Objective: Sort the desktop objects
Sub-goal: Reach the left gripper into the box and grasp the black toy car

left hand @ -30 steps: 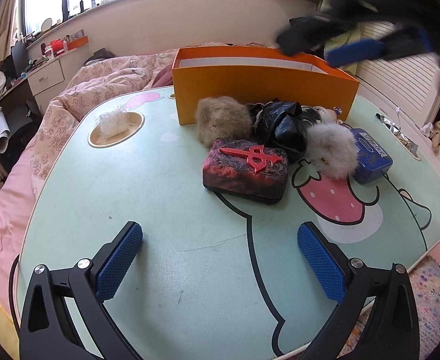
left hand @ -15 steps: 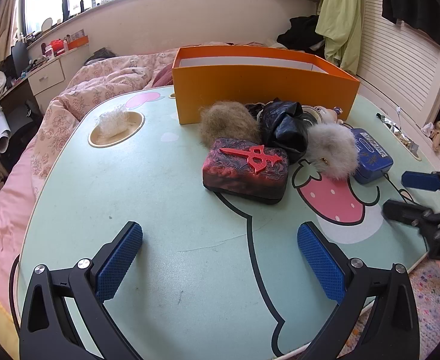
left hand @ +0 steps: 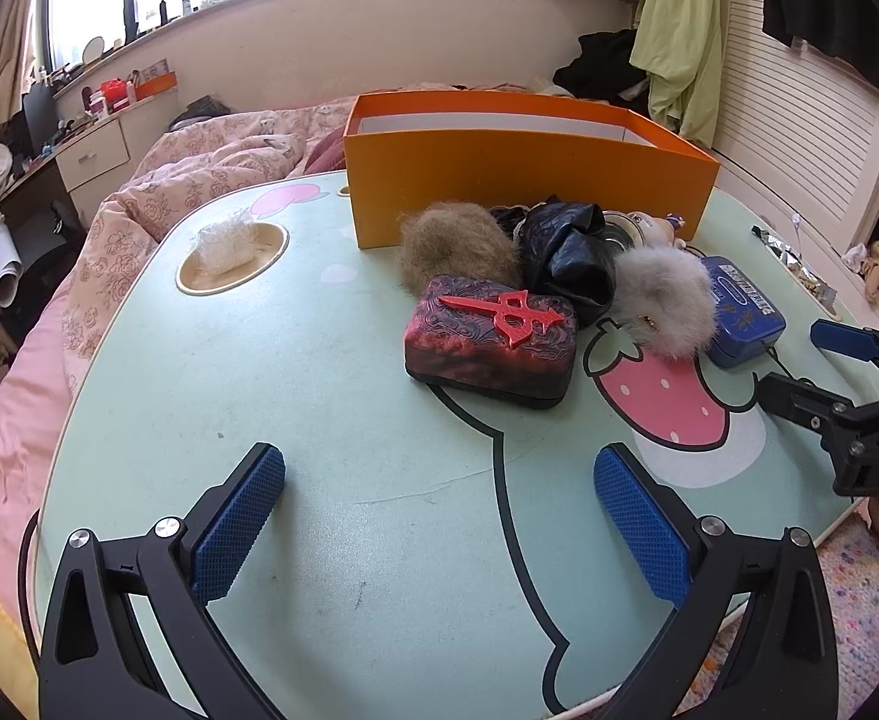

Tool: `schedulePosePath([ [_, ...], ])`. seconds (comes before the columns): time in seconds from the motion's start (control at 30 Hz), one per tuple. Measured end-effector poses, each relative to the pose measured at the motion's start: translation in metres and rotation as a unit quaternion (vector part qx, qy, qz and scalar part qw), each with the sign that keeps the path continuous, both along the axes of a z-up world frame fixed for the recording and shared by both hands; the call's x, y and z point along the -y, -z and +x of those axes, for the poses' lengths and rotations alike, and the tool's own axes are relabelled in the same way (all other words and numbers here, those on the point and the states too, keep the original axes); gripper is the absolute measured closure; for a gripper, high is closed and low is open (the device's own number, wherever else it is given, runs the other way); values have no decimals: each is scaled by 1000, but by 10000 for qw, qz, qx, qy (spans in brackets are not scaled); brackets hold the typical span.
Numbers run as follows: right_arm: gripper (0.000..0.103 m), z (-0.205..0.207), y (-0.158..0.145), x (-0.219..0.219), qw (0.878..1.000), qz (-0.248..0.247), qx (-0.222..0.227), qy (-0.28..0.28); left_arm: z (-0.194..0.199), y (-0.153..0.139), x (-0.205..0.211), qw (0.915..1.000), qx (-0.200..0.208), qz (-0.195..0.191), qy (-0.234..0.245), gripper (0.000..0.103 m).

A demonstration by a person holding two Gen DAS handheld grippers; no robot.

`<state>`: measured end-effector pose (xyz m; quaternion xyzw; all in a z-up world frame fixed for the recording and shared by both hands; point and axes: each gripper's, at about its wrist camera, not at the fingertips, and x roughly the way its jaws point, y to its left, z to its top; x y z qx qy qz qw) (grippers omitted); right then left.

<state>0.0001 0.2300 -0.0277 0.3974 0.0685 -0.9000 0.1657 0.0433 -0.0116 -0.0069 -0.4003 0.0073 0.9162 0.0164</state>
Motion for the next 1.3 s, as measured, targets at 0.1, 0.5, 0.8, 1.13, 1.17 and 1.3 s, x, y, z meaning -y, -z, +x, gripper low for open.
schedulePosePath([
  [0.1,0,1,0,0,10000,-1,-1,0,0,0,0,10000,2,3,0,0],
  [0.5,0,1,0,0,9999,-50,14,147,0,0,0,10000,6,-2,-4,0],
  [0.8,0,3,-1,2,9999,-75,25,145,2,-17,0,9999,-76,-135,65,0],
  [1.13,0,3,-1,2,9999,-74,27,146,-87,-140,-55,9924,-197,37,1215,0],
  [1.17,0,3,-1,2,9999,-76,27,145,-104,-143,-65,9913,-46,49,1315,1],
  [1.3,0,3,-1,2,9999,-80,26,146,-178,-125,-100,9826,987,93,1567,16],
])
